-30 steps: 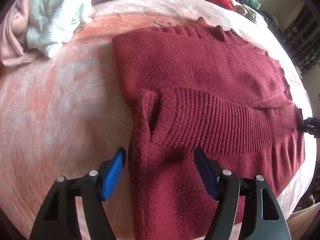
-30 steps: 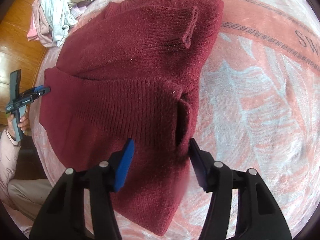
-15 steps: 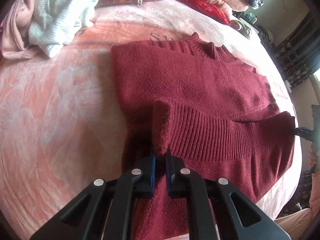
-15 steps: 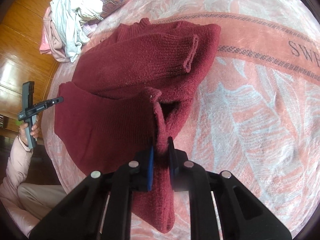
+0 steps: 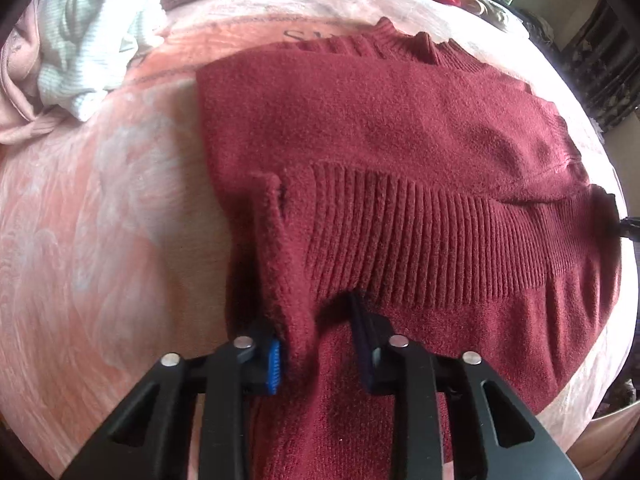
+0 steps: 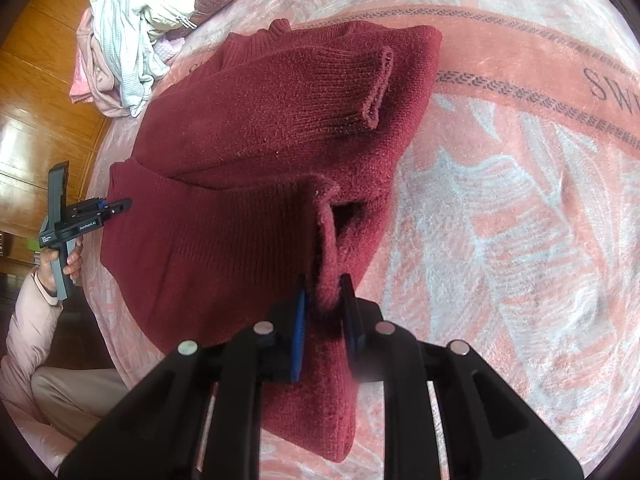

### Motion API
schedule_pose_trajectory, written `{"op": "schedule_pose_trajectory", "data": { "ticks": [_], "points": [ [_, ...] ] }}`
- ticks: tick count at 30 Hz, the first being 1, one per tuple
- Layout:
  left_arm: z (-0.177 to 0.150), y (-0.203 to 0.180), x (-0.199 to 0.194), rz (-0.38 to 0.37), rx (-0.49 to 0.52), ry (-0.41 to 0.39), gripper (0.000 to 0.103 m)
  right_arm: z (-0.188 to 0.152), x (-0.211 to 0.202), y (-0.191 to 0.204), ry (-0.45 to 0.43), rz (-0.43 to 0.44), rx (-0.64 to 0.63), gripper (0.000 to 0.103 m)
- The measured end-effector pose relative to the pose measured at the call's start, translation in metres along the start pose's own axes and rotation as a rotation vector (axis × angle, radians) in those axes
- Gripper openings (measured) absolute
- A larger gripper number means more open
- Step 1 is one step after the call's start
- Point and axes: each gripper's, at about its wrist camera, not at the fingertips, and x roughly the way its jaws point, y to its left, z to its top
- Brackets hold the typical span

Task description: Fold small clothes

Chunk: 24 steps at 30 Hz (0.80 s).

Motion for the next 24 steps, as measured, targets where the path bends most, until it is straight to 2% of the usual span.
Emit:
{"op": "schedule_pose_trajectory", "data": {
  "ticks": [1,3,5,9,13,18,20,24],
  "points": [
    [0.000,0.001,-0.001,0.001,-0.008,-0.003,0.015,0.000,0.000,-0.001,0.000,-0.001,-0.001,0.012],
    [0.000,0.008,-0.007,-0.046,-0.057,-0.017,0.009,-0.002,-0.004,0.000,-0.014,0.014,0.001,0.011],
    [0.000,0.018,-0.021,-0.114,-0.125,-0.069,0.008,-0.002,-0.015,0.001,-0.043,0.032,-0.005,0.011],
    [0.009,0.023,-0.062,-0.185,-0.150,-0.193,0.008,0.001,-0.041,0.010,-0.113,0.076,-0.025,0.010],
    [0.029,0.019,-0.093,-0.156,-0.130,-0.281,0.008,0.016,-0.059,0.016,-0.161,0.065,-0.035,0.010],
    [0.051,0.036,-0.108,-0.154,-0.180,-0.342,0.008,0.046,-0.076,0.013,-0.221,0.063,-0.011,0.010],
    [0.065,0.041,-0.105,-0.125,-0.195,-0.364,0.008,0.063,-0.079,0.009,-0.253,0.052,-0.002,0.007],
    [0.095,0.057,-0.094,-0.109,-0.239,-0.402,0.008,0.106,-0.081,0.002,-0.317,0.047,0.038,0.006]
  ]
}}
